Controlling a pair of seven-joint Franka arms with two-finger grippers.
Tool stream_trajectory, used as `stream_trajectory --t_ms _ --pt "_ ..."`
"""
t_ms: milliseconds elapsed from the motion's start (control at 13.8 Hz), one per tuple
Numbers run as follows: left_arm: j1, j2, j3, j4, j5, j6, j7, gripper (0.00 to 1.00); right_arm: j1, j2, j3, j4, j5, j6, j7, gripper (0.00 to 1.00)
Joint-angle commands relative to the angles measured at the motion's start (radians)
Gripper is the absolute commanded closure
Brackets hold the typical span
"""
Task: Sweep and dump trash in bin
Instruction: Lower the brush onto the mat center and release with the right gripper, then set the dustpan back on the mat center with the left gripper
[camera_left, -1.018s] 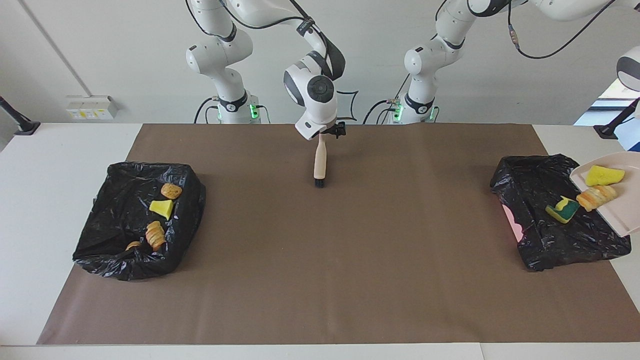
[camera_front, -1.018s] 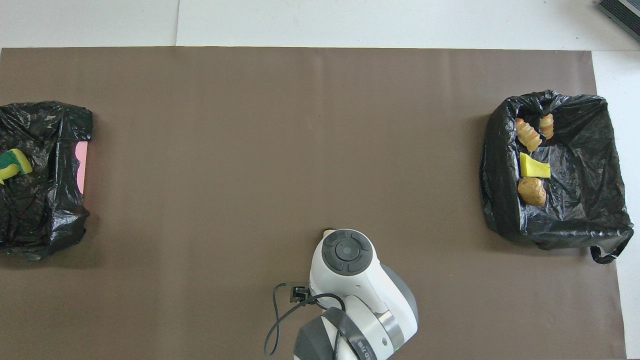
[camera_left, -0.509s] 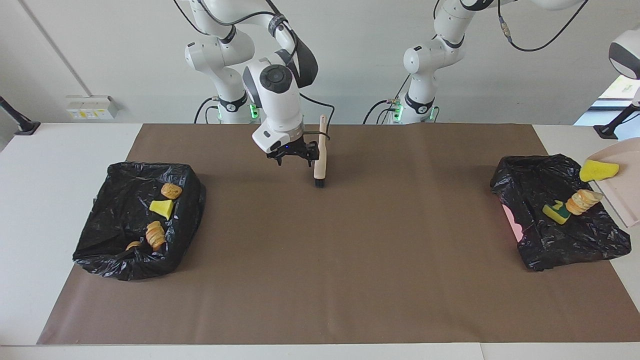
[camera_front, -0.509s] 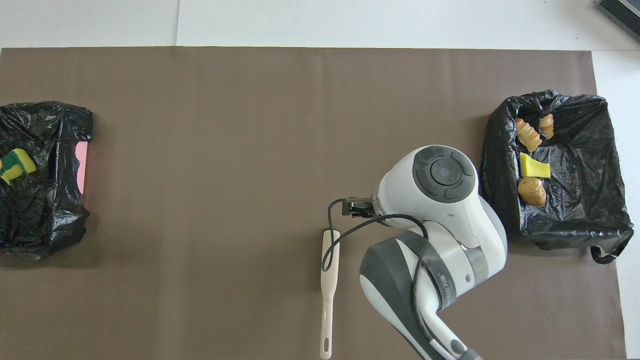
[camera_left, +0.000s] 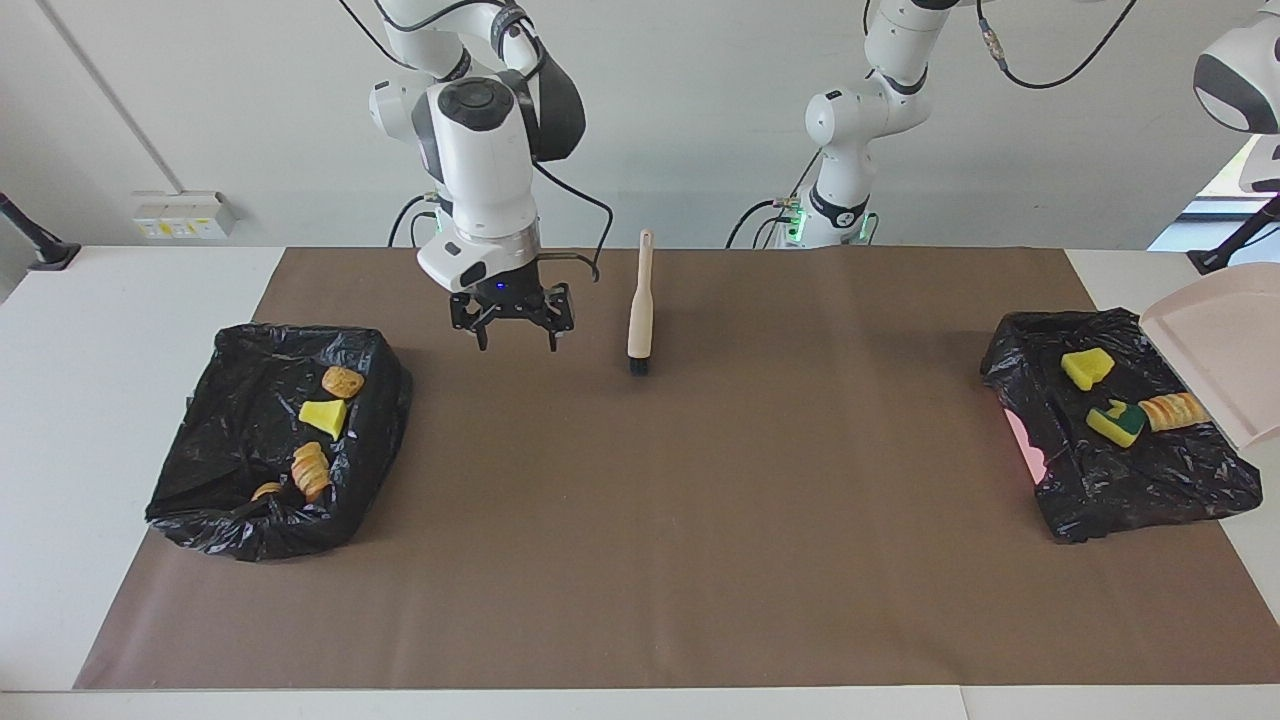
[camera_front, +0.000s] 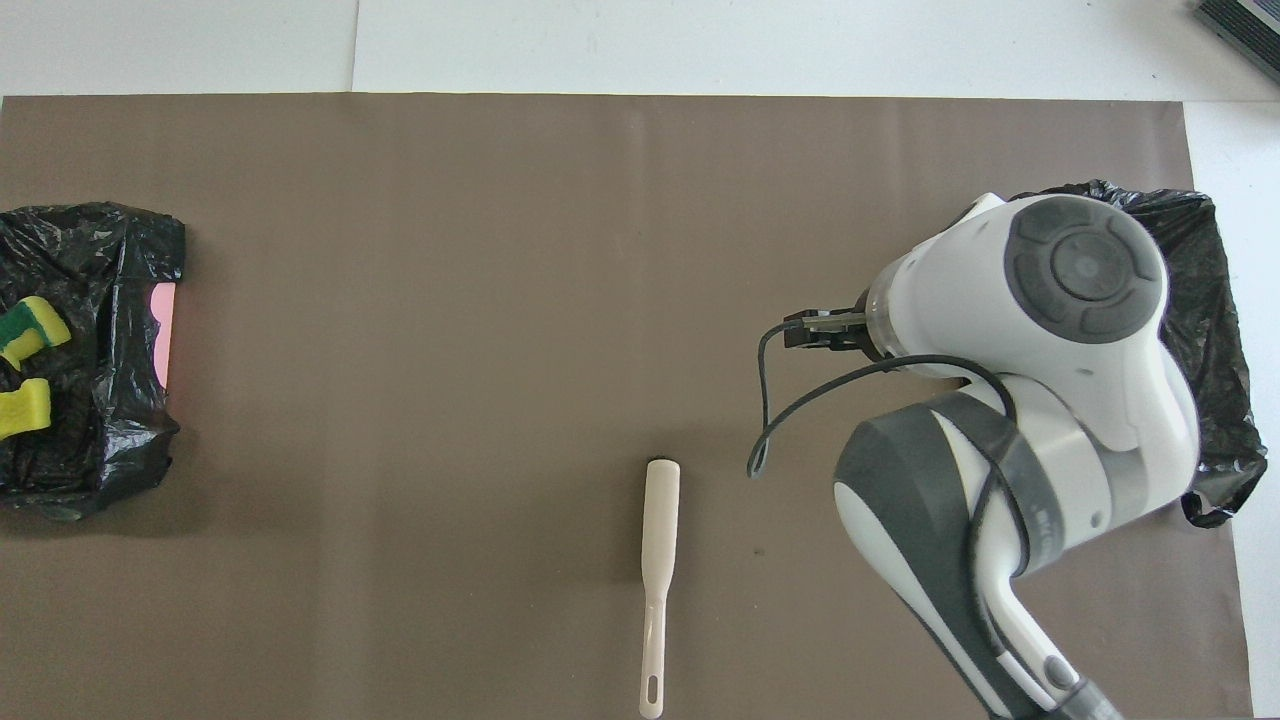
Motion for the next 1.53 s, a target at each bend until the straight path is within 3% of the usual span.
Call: stream_trajectory --t_ms 0,218,509,727,873,1091,1455 --pt "-0.010 -0.087 0.007 -0.146 -0.194 0.004 -0.117 1.00 -0.084 -0.078 0.012 -0.001 0.001 -0.050 -0.110 0.00" --pt "-0.107 -0.106 0.006 -0.240 -0.291 -0.008 -0.339 1.00 -0.143 -0.136 0.010 0.001 0.005 -0.091 -0.122 0.00" --pt "-0.304 -0.091 0.006 -0.332 -0.390 -0.010 -0.805 1.00 -0.158 -0.174 -0.034 0.053 0.050 -0.241 -0.157 0.00" --pt "-0.423 -0.065 0.006 -0.342 -0.514 -0.011 -1.051 1.00 -0.164 -0.159 -0.090 0.176 0.088 -0.367 -0.204 0.00" --pt "-0.518 -0.013 0.006 -0.326 -0.529 -0.008 -1.262 1.00 -0.170 -0.155 -0.119 0.255 0.094 -0.459 -0.214 0.00" --pt "-0.648 0.104 0.007 -0.221 -0.638 -0.025 -1.482 1.00 -0.164 -0.179 -0.165 0.243 0.099 -0.484 -0.267 0.00" --pt "-0.799 0.300 0.007 0.049 -0.775 -0.107 -1.758 1.00 -0.152 -0.194 -0.160 0.218 0.102 -0.479 -0.270 0.00"
